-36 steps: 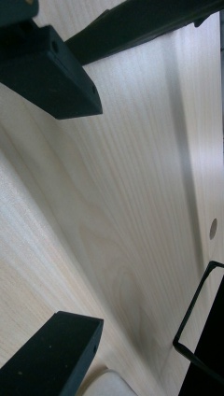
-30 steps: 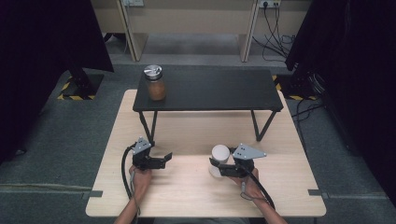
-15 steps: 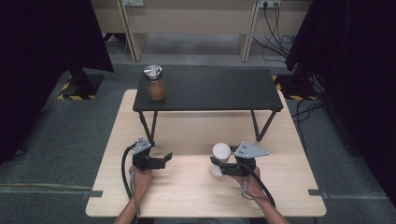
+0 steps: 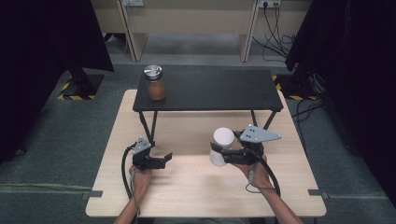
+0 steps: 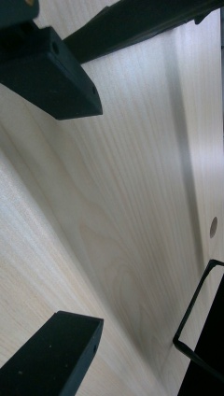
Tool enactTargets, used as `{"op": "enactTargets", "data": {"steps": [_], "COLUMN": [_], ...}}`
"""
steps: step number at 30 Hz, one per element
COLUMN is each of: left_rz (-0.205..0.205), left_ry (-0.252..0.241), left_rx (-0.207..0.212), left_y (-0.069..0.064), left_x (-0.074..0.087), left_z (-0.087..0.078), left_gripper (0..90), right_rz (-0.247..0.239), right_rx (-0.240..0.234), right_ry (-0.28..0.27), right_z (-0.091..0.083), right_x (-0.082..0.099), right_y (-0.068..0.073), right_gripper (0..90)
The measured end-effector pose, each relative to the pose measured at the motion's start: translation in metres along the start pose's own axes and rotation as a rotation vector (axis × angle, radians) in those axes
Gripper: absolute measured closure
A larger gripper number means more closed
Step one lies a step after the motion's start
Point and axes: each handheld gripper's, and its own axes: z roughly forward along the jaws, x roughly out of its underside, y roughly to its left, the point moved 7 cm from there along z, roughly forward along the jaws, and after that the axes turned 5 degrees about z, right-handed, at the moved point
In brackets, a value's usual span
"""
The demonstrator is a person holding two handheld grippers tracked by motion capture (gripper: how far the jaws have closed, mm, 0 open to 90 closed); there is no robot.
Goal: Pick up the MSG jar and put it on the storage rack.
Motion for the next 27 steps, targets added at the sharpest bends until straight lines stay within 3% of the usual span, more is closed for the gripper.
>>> {"op": "enactTargets", "data": {"steps": [5, 16, 27], "left_rz": [0.002, 0.001, 0.001], "left_ry": [0.000, 0.001, 0.003], "left_rx": [0.001, 0.005, 0.009], "left_y": [0.000, 0.000, 0.001], "left_x": [0.000, 0.000, 0.000], "left_z": [0.000, 0.000, 0.000], "left_gripper": [0.4, 0.5, 0.6], "right_rz": [0.007, -0.028, -0.002], "right_rx": [-0.007, 0.039, 0.100], "right_ry": [0.008, -0.012, -0.020], "right_z": [-0.002, -0.001, 0.021], "right_x": [-0.030, -0.098, -0.136], "right_y": [0.000, 0.002, -0.009], "right_gripper": [34.2, 34.2, 34.3]}}
